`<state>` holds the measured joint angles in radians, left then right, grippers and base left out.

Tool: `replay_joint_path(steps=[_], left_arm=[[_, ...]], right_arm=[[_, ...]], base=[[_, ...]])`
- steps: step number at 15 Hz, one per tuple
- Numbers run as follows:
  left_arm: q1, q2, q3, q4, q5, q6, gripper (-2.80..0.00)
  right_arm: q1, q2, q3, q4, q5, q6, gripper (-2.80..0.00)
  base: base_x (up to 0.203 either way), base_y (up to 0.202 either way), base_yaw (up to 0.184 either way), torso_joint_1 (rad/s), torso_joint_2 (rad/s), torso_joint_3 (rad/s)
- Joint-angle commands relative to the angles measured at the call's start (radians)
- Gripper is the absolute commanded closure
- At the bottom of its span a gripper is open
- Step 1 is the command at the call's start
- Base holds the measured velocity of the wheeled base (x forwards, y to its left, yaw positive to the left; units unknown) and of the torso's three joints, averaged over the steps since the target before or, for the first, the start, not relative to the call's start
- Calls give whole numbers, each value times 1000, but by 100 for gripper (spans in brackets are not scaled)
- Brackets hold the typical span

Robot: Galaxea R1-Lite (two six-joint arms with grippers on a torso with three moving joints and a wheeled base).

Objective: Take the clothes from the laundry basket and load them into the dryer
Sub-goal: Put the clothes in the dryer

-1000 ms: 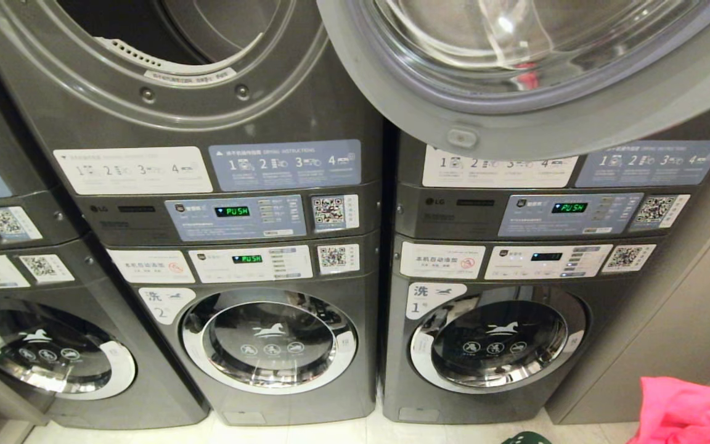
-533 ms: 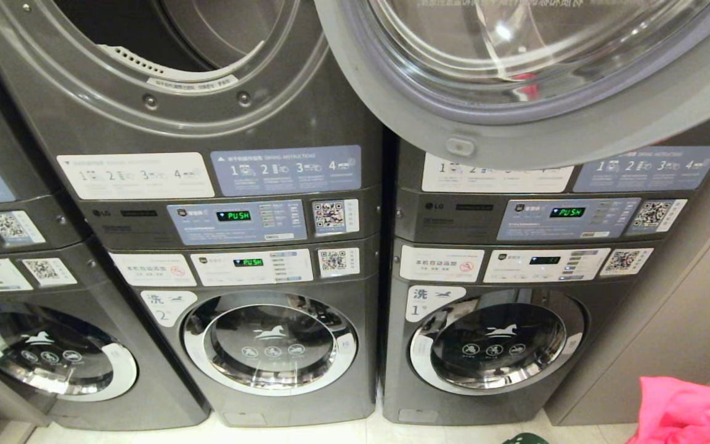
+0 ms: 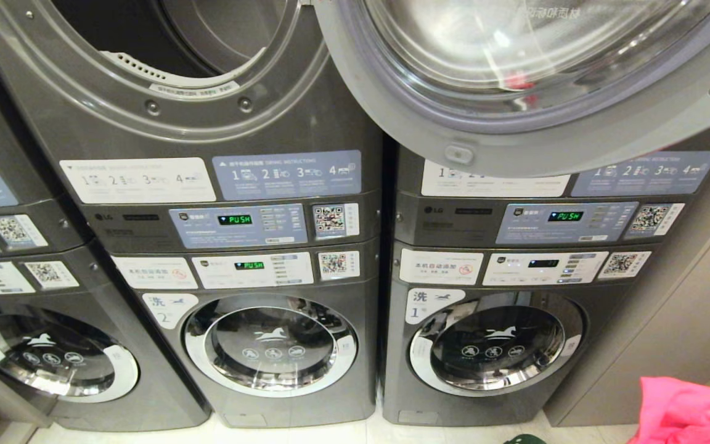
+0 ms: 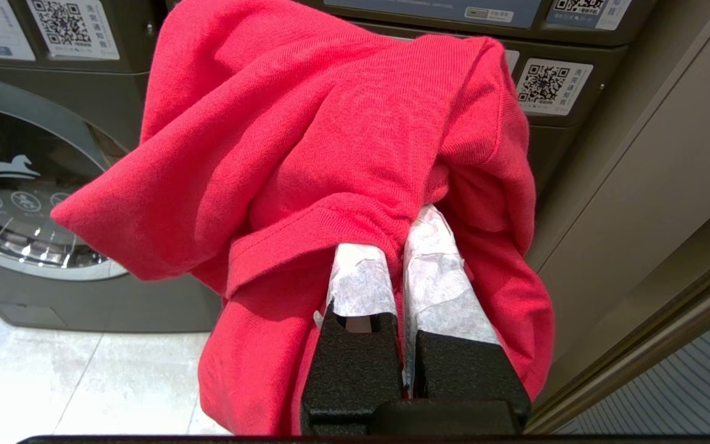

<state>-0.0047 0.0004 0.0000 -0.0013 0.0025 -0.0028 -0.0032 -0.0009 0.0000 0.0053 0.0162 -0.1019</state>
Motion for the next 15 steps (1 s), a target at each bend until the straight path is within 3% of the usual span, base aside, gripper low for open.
replay_joint_path(steps=[1,15], left_arm=[[0,0,0,0,1,0,0],[0,0,0,0,1,0,0]], right_arm=[[0,-1,0,1,1,-1,0],[0,-1,1,1,1,-4,0]], base=[[0,0,0,73,-138,-68],[0,0,0,45,-89,-44]])
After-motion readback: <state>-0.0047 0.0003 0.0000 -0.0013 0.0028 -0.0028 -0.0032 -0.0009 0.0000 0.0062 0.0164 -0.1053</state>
